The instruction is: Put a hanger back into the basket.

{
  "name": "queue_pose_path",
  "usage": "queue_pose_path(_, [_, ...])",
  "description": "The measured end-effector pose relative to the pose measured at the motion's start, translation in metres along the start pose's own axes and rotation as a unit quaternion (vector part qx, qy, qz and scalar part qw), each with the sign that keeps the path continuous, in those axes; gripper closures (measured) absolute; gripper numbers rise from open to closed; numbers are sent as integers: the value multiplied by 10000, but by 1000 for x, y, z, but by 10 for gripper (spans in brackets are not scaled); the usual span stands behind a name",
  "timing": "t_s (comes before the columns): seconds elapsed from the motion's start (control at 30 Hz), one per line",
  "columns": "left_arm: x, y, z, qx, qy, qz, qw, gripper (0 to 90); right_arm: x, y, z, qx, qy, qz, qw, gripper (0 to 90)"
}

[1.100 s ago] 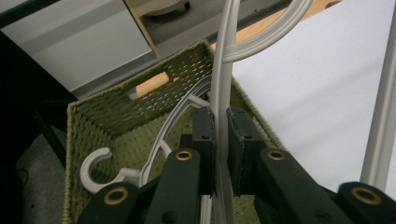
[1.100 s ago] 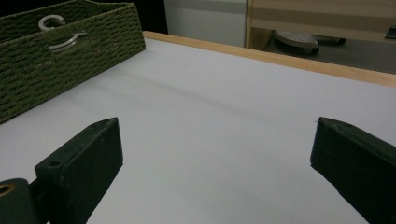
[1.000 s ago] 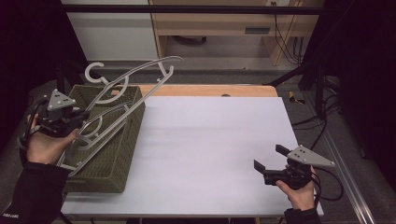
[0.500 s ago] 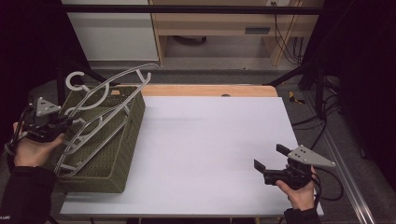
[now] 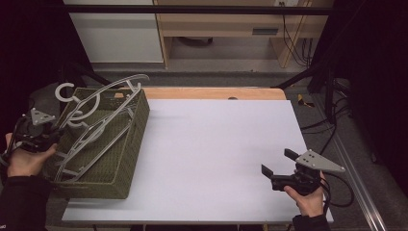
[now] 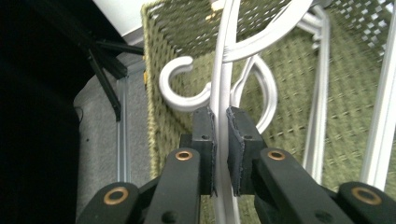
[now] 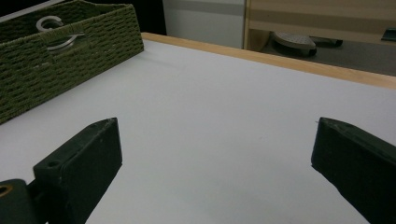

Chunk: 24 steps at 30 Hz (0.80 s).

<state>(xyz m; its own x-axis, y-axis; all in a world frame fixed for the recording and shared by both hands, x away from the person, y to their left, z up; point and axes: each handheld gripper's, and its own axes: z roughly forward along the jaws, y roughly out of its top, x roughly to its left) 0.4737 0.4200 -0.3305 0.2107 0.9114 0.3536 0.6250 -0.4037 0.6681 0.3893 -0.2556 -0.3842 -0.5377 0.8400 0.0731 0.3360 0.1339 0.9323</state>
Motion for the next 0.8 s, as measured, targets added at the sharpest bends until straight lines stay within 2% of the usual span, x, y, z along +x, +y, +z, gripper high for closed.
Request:
queue_pose_path(0.43, [7, -20, 13, 375, 228, 32, 9990, 821, 0, 0, 1, 30, 5, -30, 10000, 21])
queue_pose_path(0.57, [6, -24, 18, 517, 346, 106, 9980, 821, 0, -1, 1, 38, 22, -13, 10000, 21])
queue_pose_path(0.8, [-2, -27, 25, 624, 353, 234, 9972, 820, 0, -1, 1, 39, 19, -15, 10000, 21])
